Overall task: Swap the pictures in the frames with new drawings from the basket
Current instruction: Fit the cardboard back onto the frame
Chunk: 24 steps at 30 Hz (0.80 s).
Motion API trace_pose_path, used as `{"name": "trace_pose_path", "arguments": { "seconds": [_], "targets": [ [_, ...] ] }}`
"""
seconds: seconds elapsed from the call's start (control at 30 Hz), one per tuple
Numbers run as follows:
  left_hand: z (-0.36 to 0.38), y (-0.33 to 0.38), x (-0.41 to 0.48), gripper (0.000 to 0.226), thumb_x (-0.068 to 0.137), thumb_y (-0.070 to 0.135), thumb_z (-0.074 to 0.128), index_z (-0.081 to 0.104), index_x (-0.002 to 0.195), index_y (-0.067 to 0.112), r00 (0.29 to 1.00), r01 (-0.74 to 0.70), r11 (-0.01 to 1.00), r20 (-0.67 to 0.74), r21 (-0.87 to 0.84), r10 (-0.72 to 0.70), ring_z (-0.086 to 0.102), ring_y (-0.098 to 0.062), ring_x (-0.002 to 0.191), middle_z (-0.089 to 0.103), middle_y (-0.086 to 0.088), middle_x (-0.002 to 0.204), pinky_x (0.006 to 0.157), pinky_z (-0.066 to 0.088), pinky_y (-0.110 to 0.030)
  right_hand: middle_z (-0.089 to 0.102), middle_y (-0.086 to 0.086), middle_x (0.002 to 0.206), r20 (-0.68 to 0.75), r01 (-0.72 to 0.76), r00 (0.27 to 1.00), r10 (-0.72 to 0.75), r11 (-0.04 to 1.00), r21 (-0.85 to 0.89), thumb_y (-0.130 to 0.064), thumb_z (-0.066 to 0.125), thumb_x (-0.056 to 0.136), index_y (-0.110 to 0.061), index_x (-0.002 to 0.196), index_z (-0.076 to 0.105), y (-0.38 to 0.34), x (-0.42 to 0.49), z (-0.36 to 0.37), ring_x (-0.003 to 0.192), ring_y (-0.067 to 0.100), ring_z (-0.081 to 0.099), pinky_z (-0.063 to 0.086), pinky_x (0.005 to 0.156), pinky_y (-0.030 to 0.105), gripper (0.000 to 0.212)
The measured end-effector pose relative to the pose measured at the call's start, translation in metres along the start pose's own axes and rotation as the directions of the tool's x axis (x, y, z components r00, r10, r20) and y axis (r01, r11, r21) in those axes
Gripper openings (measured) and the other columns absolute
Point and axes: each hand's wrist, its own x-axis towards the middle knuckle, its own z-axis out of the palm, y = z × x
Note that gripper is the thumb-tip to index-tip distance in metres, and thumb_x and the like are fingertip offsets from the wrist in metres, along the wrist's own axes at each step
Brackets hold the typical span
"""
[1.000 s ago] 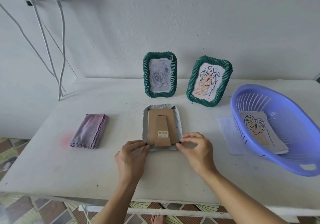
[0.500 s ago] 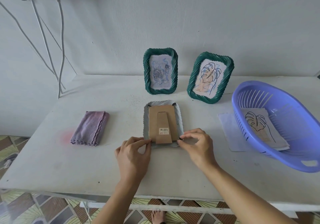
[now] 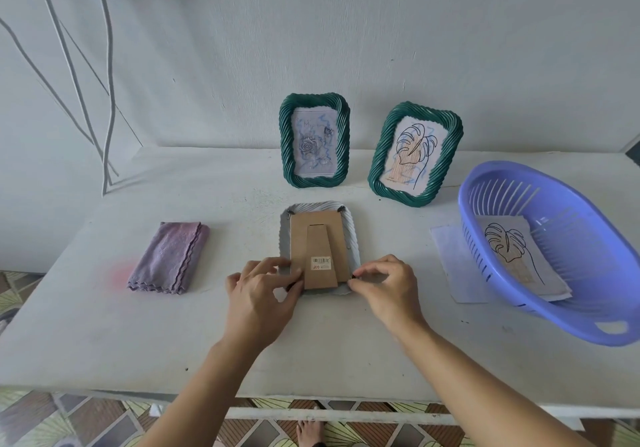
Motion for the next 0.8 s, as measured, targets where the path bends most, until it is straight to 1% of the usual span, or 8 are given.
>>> {"name": "trace_pose_path", "arguments": {
  "seconds": [0.07, 0.2, 0.23, 0.33, 0.43, 0.63, 0.7, 0.8],
  "targets": [
    [0.001, 0.001, -0.001, 0.008, 0.084, 0.039, 0.076, 0.076, 0.091, 0.043, 1.000, -0.003, 1.000, -0.004, 0.021, 0.003, 0.058, -0.012, 0.095, 0.066, 0.020, 0.110, 0.077, 0.031, -0.035, 0.062, -0.005, 0.080, 0.000, 0.000, 1.000, 0.000, 1.000, -0.002, -0.008, 0.085, 0.063, -0.030, 0.063, 0.073, 0.000, 0.000, 0.000, 0.083, 0.010, 0.063, 0.044, 0.073, 0.022, 0.025],
    [0.001, 0.002, 0.000, 0.002, 0.083, 0.039, 0.075, 0.074, 0.082, 0.041, 1.000, -0.018, 0.996, -0.008, 0.092, 0.019, 0.060, -0.015, 0.093, 0.065, 0.020, 0.108, 0.074, 0.034, -0.035, 0.062, -0.007, 0.083, 0.022, 0.068, 0.997, -0.068, 0.997, -0.026, -0.009, 0.085, 0.068, -0.030, 0.069, 0.076, 0.005, -0.002, -0.001, 0.092, 0.000, 0.057, 0.036, 0.075, 0.004, 0.023],
    [0.002, 0.002, 0.001, 0.002, 0.083, 0.039, 0.074, 0.074, 0.082, 0.041, 1.000, -0.022, 0.995, -0.006, 0.096, 0.023, 0.059, -0.015, 0.093, 0.065, 0.020, 0.108, 0.074, 0.035, -0.035, 0.061, -0.009, 0.083, 0.023, 0.095, 0.995, -0.094, 0.995, -0.039, -0.010, 0.085, 0.069, -0.030, 0.071, 0.077, 0.007, -0.002, -0.001, 0.094, -0.002, 0.055, 0.035, 0.076, 0.003, 0.022],
    [0.002, 0.000, 0.003, 0.008, 0.082, 0.045, 0.066, 0.074, 0.085, 0.043, 1.000, -0.027, 0.996, 0.003, 0.082, 0.027, 0.059, -0.014, 0.091, 0.064, 0.021, 0.109, 0.074, 0.039, -0.036, 0.057, -0.011, 0.085, 0.027, 0.147, 0.989, -0.146, 0.987, -0.069, -0.011, 0.085, 0.070, -0.032, 0.075, 0.079, 0.012, -0.003, 0.000, 0.096, -0.004, 0.052, 0.034, 0.082, 0.004, 0.023],
    [0.002, -0.001, 0.004, 0.014, 0.081, 0.049, 0.061, 0.074, 0.086, 0.044, 1.000, -0.024, 0.997, 0.013, 0.072, 0.023, 0.058, -0.013, 0.090, 0.063, 0.022, 0.109, 0.074, 0.040, -0.036, 0.056, -0.012, 0.087, 0.047, 0.151, 0.988, -0.148, 0.985, -0.083, -0.013, 0.085, 0.071, -0.034, 0.077, 0.079, 0.012, -0.002, 0.000, 0.097, -0.002, 0.052, 0.033, 0.083, 0.004, 0.023],
    [-0.001, 0.000, 0.004, 0.007, 0.082, 0.043, 0.073, 0.074, 0.088, 0.046, 0.999, 0.007, 0.998, 0.038, 0.065, -0.010, 0.058, -0.013, 0.093, 0.064, 0.023, 0.112, 0.074, 0.035, -0.034, 0.057, -0.011, 0.088, 0.081, 0.115, 0.991, -0.109, 0.991, -0.068, -0.015, 0.085, 0.072, -0.035, 0.078, 0.078, 0.006, -0.003, -0.005, 0.098, 0.001, 0.055, 0.033, 0.082, 0.003, 0.022],
    [-0.002, 0.001, 0.004, 0.007, 0.082, 0.044, 0.074, 0.075, 0.088, 0.046, 0.999, 0.012, 0.999, 0.046, 0.050, -0.015, 0.058, -0.012, 0.093, 0.064, 0.023, 0.111, 0.075, 0.035, -0.035, 0.060, -0.009, 0.089, 0.089, 0.085, 0.993, -0.081, 0.995, -0.048, -0.018, 0.085, 0.072, -0.033, 0.084, 0.079, 0.002, -0.003, -0.007, 0.097, 0.003, 0.057, 0.037, 0.084, 0.006, 0.020],
    [-0.007, 0.000, 0.008, 0.008, 0.083, 0.047, 0.072, 0.075, 0.091, 0.047, 0.996, 0.029, 0.999, 0.085, 0.013, -0.030, 0.058, -0.011, 0.097, 0.064, 0.024, 0.113, 0.079, 0.034, -0.037, 0.065, -0.009, 0.089, 0.073, 0.068, 0.995, -0.064, 0.996, -0.052, -0.024, 0.081, 0.078, -0.025, 0.104, 0.074, -0.003, 0.001, -0.009, 0.094, 0.011, 0.061, 0.047, 0.092, 0.027, 0.027]
  ]
}}
